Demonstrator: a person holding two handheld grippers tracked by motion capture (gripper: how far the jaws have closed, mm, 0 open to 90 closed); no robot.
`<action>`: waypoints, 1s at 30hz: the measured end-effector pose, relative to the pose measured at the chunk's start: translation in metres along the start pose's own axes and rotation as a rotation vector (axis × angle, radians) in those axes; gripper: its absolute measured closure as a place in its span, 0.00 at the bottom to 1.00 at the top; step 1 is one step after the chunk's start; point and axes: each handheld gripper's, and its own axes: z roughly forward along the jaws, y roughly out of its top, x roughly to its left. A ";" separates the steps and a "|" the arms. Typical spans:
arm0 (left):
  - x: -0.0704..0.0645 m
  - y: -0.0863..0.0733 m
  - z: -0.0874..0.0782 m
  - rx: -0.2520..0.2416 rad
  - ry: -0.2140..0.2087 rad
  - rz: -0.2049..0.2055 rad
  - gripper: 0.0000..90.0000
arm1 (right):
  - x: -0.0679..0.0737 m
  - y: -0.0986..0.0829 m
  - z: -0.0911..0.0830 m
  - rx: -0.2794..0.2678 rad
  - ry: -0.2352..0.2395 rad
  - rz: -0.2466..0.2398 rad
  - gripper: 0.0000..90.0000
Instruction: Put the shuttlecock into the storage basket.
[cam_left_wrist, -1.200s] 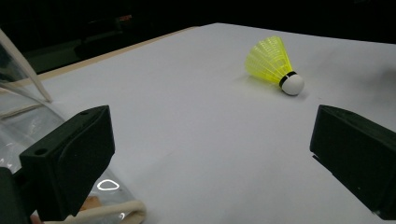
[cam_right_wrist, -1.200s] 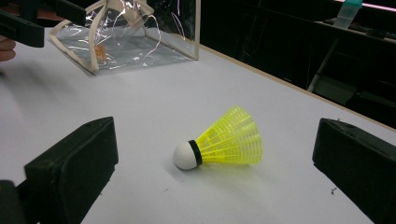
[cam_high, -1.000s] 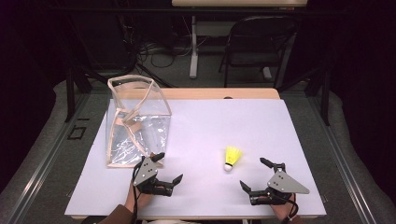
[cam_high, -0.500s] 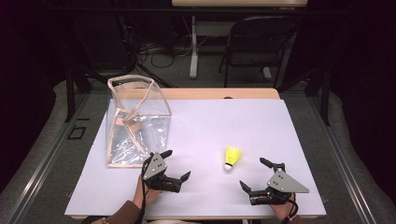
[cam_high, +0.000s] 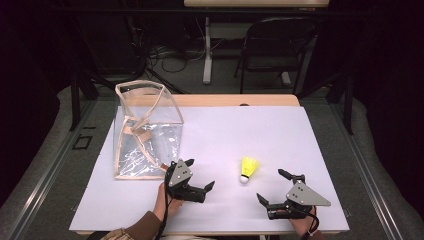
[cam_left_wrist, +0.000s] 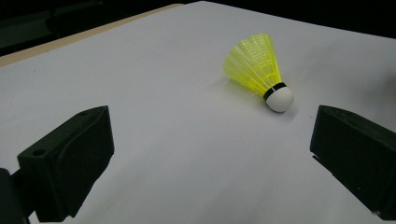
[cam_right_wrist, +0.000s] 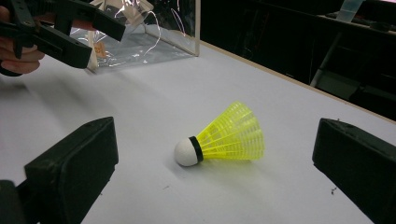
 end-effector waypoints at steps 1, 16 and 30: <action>-0.001 0.001 0.002 0.006 0.005 -0.002 0.00 | 0.000 0.000 0.000 0.000 0.000 0.000 0.00; -0.010 0.013 0.019 0.051 0.007 -0.003 0.00 | 0.000 0.000 -0.001 -0.001 -0.001 0.003 0.00; -0.019 0.025 0.035 0.066 -0.010 0.005 0.00 | 0.000 0.000 -0.001 0.000 -0.001 0.005 0.00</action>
